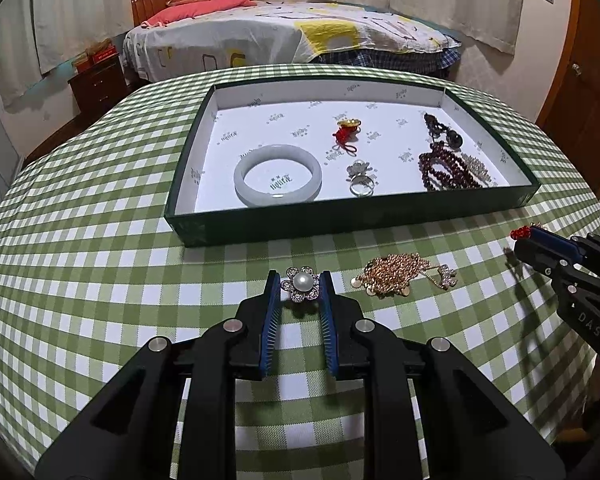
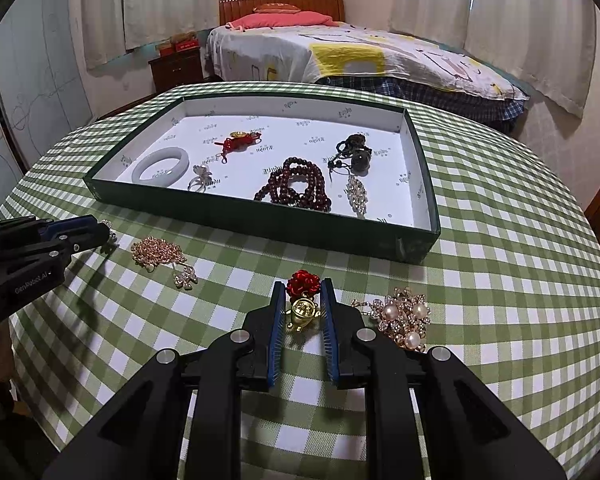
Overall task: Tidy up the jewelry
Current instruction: 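Carry rose pendant and flower brooch into the box and open both grippers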
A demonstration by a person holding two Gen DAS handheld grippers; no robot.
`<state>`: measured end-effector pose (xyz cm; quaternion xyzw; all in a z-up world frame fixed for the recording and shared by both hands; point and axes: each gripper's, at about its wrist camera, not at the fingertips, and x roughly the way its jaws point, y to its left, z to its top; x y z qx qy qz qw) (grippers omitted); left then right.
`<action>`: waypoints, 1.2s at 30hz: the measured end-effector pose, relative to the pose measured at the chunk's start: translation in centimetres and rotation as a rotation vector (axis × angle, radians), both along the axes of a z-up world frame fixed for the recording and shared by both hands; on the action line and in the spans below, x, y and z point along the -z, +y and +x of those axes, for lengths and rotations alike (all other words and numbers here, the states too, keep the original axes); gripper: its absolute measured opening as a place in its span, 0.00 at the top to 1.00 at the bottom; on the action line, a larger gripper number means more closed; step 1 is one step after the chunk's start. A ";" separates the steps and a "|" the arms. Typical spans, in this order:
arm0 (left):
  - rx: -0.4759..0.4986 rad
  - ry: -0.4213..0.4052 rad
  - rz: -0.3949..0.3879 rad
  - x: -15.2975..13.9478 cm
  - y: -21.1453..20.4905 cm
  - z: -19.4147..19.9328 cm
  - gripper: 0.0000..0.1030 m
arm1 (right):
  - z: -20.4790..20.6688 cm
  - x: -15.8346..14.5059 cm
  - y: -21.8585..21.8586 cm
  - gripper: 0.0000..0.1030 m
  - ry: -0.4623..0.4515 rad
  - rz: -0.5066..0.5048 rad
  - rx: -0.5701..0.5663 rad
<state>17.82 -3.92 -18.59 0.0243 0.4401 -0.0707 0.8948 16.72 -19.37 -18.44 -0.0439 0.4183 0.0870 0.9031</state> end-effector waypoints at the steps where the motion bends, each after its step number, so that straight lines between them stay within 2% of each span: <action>1: 0.000 -0.005 -0.002 -0.2 0.0 0.0 0.81 | 0.0 -0.1 0.0 0.82 -0.002 0.002 0.000; 14: 0.022 -0.107 -0.044 -4.7 -0.4 1.1 0.81 | 1.9 -4.3 0.3 0.82 -0.103 0.049 -0.015; 18: 0.016 -0.143 -0.063 -6.0 -0.3 3.2 0.81 | 4.0 -6.1 0.8 0.82 -0.163 0.042 -0.024; 23: 0.005 -0.190 -0.054 -7.0 -0.5 6.9 0.81 | 7.6 -7.0 1.0 0.82 -0.185 0.094 -0.018; 28: -0.006 -0.177 -0.042 -6.3 -1.0 11.1 0.81 | 11.2 -6.1 2.1 0.82 -0.170 0.080 -0.021; 36: -0.027 -0.042 -0.016 -1.9 -1.5 16.7 0.81 | 15.4 -2.2 3.1 0.82 -0.063 0.045 -0.024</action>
